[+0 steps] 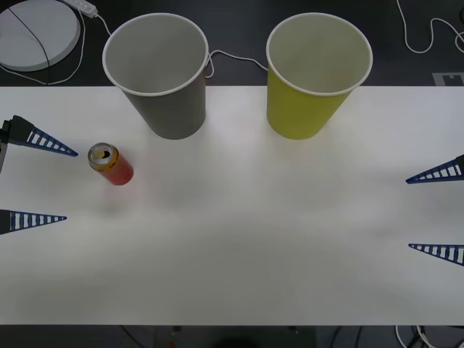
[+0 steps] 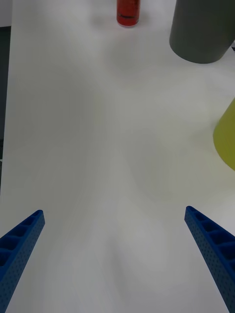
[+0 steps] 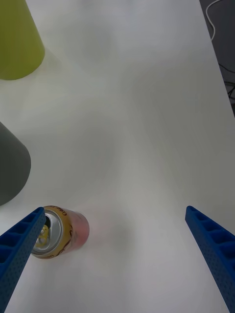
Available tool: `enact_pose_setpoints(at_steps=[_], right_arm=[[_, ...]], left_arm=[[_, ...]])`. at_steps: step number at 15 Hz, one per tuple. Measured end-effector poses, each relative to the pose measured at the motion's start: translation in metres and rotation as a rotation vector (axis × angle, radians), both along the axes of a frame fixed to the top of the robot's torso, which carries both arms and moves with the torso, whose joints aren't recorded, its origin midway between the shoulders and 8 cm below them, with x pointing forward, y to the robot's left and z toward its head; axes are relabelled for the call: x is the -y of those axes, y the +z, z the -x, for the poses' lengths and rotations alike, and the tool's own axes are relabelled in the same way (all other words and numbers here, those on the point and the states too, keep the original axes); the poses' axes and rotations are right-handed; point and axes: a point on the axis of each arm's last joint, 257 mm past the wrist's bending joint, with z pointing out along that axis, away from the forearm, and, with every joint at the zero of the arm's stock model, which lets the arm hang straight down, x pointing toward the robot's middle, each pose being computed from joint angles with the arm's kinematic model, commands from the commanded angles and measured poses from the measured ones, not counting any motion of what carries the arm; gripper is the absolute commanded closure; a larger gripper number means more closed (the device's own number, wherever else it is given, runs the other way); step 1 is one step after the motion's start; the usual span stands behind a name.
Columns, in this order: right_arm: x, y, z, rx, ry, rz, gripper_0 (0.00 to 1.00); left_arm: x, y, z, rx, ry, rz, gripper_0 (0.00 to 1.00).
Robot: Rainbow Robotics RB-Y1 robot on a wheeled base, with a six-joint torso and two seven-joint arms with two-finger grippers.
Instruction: Put the can into the green bin and the plastic bottle into the gray bin
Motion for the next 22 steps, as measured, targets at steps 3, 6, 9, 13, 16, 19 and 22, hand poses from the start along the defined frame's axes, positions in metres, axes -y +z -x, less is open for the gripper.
enact_pose_setpoints(at_steps=[3,6,9,13,16,19,22], right_arm=[[0.000,0.000,0.000,0.000,0.000,0.000,0.00],[0.000,0.000,0.000,0.000,0.000,0.000,0.00],[0.000,0.000,0.000,0.000,0.000,0.000,0.00],[0.000,0.000,0.000,0.000,0.000,0.000,0.00],[0.000,0.000,0.000,0.000,0.000,0.000,0.00],[0.000,0.000,0.000,0.000,0.000,0.000,0.00],[0.000,0.000,0.000,0.000,0.000,0.000,0.00]], left_arm=[[0.000,0.000,0.000,0.000,0.000,0.000,0.00],[-0.006,-0.012,0.006,-0.038,0.007,-0.014,0.00],[-0.013,-0.010,0.007,-0.046,0.018,-0.031,0.00],[-0.016,-0.018,0.004,-0.054,0.110,0.058,0.00],[-0.023,-0.020,0.000,-0.086,0.222,0.205,0.00],[-0.035,-0.023,-0.007,-0.122,0.324,0.339,0.00],[-0.043,-0.031,-0.015,-0.155,0.406,0.458,0.00]])
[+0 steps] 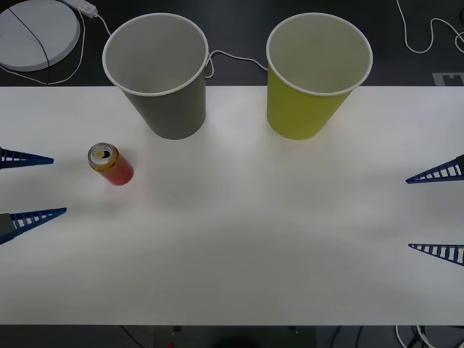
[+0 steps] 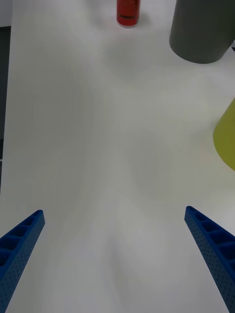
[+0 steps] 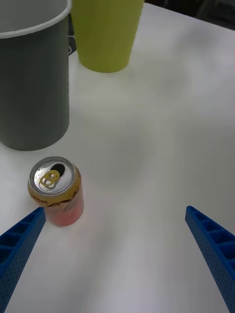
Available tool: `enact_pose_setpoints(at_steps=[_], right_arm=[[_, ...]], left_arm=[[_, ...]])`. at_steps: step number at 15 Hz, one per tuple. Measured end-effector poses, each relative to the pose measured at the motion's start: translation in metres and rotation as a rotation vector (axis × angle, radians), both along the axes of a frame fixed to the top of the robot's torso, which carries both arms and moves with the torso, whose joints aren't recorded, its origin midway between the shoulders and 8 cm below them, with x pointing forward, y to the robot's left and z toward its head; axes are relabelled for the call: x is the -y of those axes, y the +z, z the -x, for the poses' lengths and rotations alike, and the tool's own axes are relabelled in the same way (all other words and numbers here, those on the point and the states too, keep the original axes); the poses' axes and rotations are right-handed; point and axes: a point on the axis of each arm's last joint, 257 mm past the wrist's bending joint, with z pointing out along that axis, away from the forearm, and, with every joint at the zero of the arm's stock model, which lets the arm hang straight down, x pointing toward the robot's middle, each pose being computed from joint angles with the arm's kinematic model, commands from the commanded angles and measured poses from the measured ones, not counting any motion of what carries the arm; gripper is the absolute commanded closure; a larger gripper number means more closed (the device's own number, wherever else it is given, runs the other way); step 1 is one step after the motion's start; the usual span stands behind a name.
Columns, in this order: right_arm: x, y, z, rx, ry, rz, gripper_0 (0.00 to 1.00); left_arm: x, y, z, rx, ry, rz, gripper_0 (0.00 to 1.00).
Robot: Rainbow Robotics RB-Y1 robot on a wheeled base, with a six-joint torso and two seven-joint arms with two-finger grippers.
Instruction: Put the can into the green bin and the plastic bottle into the gray bin
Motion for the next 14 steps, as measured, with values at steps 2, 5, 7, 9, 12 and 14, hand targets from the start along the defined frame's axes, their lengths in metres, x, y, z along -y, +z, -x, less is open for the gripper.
enact_pose_setpoints(at_steps=[2,5,7,9,12,14], right_arm=[[0.000,0.000,0.000,0.000,0.000,0.000,0.00],[0.000,0.000,0.000,0.000,0.000,0.000,0.00],[0.000,0.000,0.000,0.000,0.000,0.000,0.00],[0.000,0.000,0.000,0.000,0.000,0.000,0.00],[0.000,0.000,0.000,0.000,0.000,0.000,0.00],[0.000,0.000,0.000,0.000,0.000,0.000,0.00]], left_arm=[[-0.007,-0.008,-0.005,0.026,0.028,0.035,0.00],[-0.018,-0.022,-0.011,0.085,0.066,0.057,0.00],[-0.022,-0.031,-0.014,0.122,0.091,0.070,0.00],[-0.023,-0.040,-0.016,0.149,0.110,0.083,0.00],[-0.027,-0.051,-0.023,0.186,0.140,0.101,0.00],[-0.032,-0.059,-0.027,0.196,0.159,0.117,0.00]])
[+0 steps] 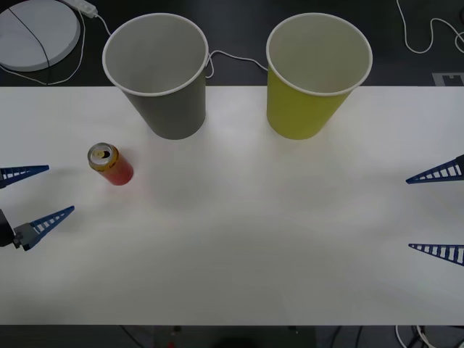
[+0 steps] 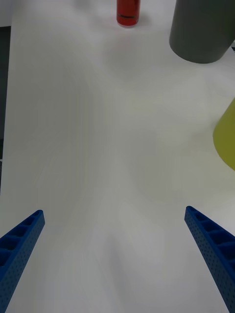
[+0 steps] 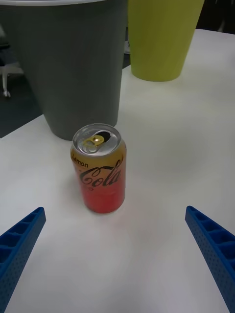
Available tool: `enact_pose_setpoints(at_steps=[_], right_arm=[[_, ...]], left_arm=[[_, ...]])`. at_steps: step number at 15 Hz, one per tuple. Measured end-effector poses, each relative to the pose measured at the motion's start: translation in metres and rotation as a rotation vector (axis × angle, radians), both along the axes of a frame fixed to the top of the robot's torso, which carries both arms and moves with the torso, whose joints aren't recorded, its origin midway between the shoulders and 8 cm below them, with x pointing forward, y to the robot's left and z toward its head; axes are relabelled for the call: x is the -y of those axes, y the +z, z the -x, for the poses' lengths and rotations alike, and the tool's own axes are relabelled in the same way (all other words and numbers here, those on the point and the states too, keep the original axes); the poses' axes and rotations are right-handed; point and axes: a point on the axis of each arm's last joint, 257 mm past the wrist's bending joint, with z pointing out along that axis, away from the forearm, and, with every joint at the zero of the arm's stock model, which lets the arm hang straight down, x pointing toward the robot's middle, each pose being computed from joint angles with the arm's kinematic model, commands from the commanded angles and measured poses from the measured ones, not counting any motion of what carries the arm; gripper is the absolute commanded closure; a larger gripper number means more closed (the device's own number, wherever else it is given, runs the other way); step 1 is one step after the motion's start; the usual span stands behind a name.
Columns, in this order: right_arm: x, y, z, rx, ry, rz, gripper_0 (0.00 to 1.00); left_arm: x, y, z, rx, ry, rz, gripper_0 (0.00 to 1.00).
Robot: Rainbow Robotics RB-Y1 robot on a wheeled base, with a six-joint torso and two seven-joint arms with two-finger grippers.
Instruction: Put the can into the green bin and the plastic bottle into the gray bin
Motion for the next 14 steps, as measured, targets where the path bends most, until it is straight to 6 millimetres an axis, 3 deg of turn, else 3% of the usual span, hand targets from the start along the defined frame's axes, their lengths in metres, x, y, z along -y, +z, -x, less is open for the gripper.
enact_pose_setpoints(at_steps=[8,14], right_arm=[[0.000,0.000,0.000,0.000,0.000,0.000,0.00],[0.000,0.000,0.000,0.000,0.000,0.000,0.00]], left_arm=[[-0.005,-0.026,-0.021,0.046,0.031,0.067,0.00],[0.007,-0.042,-0.039,0.058,0.062,0.121,0.00]])
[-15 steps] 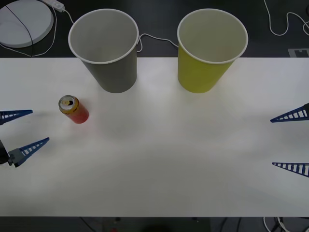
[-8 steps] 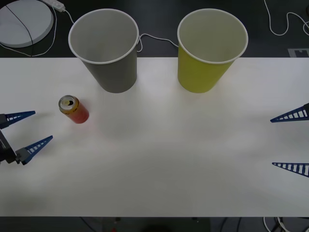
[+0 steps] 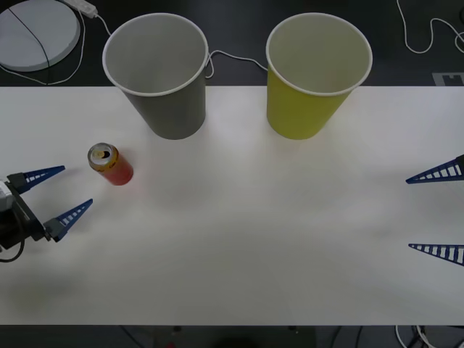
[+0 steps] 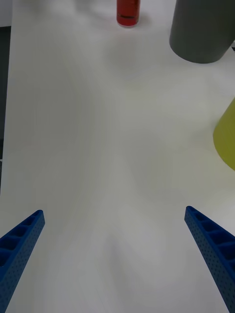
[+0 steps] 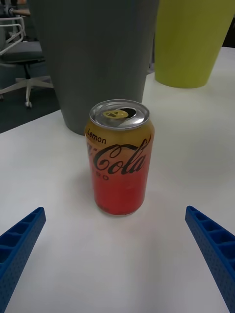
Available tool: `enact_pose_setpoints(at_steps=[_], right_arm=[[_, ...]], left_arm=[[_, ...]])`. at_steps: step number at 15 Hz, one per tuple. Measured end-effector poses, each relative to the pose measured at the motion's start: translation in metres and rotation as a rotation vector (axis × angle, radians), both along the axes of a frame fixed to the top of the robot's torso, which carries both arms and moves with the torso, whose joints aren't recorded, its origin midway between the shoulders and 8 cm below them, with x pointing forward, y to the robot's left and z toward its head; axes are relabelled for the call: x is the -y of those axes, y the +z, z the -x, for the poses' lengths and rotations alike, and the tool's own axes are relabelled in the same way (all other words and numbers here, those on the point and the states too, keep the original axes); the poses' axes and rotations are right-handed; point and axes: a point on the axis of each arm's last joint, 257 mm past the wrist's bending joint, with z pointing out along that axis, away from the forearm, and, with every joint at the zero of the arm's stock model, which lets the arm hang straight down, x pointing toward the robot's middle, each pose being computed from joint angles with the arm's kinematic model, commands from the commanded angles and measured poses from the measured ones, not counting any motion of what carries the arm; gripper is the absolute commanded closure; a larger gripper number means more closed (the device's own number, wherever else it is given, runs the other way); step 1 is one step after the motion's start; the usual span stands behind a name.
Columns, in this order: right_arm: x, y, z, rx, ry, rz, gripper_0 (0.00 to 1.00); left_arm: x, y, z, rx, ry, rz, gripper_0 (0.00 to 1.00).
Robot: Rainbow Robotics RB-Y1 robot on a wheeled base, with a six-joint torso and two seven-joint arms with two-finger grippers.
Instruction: Put the can into the green bin and the plastic bottle into the gray bin
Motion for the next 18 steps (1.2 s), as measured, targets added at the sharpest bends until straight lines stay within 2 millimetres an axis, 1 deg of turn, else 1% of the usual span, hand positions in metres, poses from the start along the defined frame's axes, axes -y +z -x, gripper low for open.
enact_pose_setpoints(at_steps=[8,18], right_arm=[[0.000,0.000,0.000,0.000,0.000,0.000,0.00],[0.000,0.000,0.000,0.000,0.000,0.000,0.00]], left_arm=[[0.027,-0.005,-0.022,0.007,0.010,0.037,0.00],[0.058,-0.006,-0.050,0.013,0.018,0.042,0.00]])
